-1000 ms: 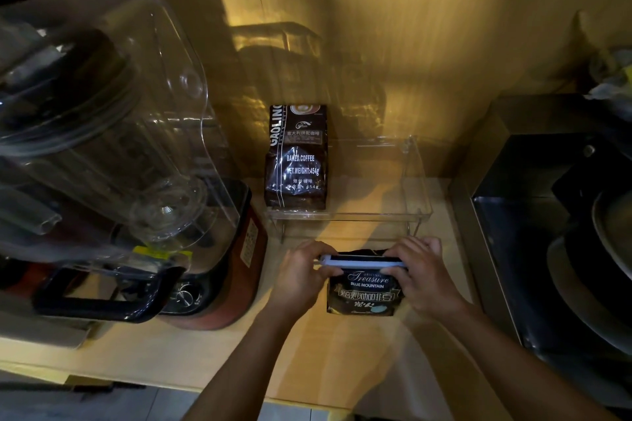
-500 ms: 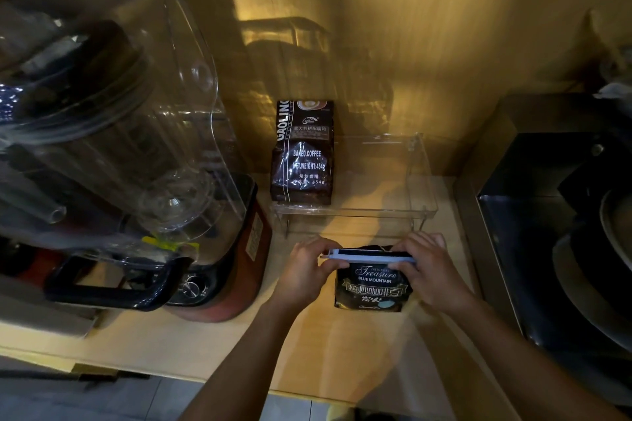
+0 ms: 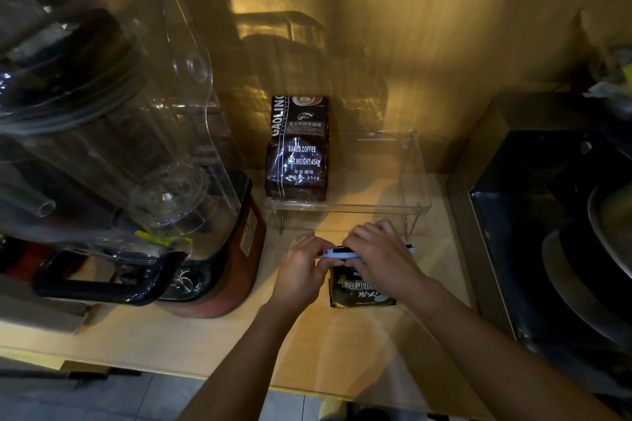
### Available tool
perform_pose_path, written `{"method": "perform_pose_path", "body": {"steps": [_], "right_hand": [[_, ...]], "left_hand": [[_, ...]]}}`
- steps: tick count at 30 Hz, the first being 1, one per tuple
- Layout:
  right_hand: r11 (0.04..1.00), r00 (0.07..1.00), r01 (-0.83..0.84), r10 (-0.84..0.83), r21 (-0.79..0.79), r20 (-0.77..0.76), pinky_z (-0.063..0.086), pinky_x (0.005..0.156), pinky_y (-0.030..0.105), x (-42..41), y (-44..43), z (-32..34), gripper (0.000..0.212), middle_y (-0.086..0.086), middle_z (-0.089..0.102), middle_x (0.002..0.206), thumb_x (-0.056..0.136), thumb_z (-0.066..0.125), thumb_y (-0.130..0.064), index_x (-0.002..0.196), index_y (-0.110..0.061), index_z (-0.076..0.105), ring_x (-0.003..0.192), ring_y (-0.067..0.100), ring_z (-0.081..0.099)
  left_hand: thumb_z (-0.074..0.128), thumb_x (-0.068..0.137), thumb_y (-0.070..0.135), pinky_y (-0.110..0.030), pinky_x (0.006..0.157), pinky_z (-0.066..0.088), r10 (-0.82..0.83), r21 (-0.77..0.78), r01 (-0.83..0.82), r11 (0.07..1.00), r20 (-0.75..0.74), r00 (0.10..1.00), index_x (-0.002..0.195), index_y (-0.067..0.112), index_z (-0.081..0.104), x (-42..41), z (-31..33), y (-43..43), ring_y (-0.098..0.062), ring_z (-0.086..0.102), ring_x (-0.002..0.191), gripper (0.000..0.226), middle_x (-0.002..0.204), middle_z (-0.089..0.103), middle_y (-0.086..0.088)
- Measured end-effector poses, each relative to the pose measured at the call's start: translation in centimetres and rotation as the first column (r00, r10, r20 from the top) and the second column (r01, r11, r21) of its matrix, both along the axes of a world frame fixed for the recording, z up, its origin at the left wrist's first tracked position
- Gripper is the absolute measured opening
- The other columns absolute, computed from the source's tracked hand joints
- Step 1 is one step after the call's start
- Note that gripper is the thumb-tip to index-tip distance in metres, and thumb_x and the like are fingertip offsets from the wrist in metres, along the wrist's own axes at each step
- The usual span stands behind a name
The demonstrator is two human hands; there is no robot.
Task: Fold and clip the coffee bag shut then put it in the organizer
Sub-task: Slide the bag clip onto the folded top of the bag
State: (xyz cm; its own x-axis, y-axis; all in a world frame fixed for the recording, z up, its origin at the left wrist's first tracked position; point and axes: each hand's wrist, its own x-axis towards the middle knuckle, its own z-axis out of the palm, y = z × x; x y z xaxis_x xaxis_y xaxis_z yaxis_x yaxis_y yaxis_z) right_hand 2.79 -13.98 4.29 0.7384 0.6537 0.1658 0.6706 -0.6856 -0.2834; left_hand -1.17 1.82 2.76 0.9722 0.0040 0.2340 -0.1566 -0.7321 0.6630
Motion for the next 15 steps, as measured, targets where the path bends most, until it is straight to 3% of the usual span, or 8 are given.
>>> {"method": "perform_pose_path", "body": {"steps": [4, 7, 11, 15], "right_hand": [[0.999, 1.0, -0.001, 0.001, -0.053, 0.003, 0.033, 0.08, 0.035, 0.1, 0.8, 0.0, 0.012, 0.01, 0.06, 0.092, 0.083, 0.057, -0.014, 0.093, -0.006, 0.059, 0.089, 0.026, 0.051], [0.997, 1.0, 0.022, -0.022, -0.078, 0.0, 0.039, 0.076, 0.038, -0.1, 1.1, 0.1, 0.01, 0.014, 0.059, 0.088, 0.077, 0.059, -0.001, 0.087, -0.002, 0.056, 0.085, 0.029, 0.051], [0.998, 0.997, 0.043, -0.039, -0.053, 0.073, 0.047, 0.064, 0.036, -0.4, 1.2, 0.5, 0.018, 0.014, 0.06, 0.072, 0.061, 0.067, 0.006, 0.073, -0.002, 0.057, 0.07, 0.028, 0.055], [0.998, 0.992, 0.054, -0.051, -0.024, 0.116, 0.05, 0.053, 0.029, -0.9, 1.5, 0.5, 0.024, 0.009, 0.059, 0.057, 0.045, 0.073, 0.004, 0.06, -0.005, 0.057, 0.054, 0.024, 0.056]], "left_hand": [[0.066, 0.08, 0.019, -0.025, 0.082, 0.035, 0.043, 0.004, -0.043, 0.999, -0.007, 0.999, 0.087, 0.005, 0.064, -0.3, -0.4, -0.1, -0.015, 0.05, 0.088, 0.016, 0.083, 0.061, -0.007], [0.065, 0.081, 0.015, -0.026, 0.071, 0.034, 0.053, 0.053, -0.054, 0.997, 0.011, 0.999, 0.085, 0.006, 0.064, -0.4, -0.4, -0.5, -0.022, 0.054, 0.08, 0.01, 0.081, 0.065, -0.012], [0.064, 0.078, 0.003, -0.029, 0.069, 0.036, 0.091, 0.117, -0.097, 0.988, 0.059, 0.994, 0.08, 0.005, 0.063, -0.8, -0.5, -1.4, -0.028, 0.057, 0.071, 0.003, 0.074, 0.065, -0.014], [0.065, 0.075, 0.0, -0.024, 0.066, 0.03, 0.217, 0.002, -0.217, 0.976, 0.081, 0.973, 0.078, 0.004, 0.062, -1.4, -1.0, -2.6, -0.027, 0.056, 0.064, 0.005, 0.069, 0.065, -0.014]]}}
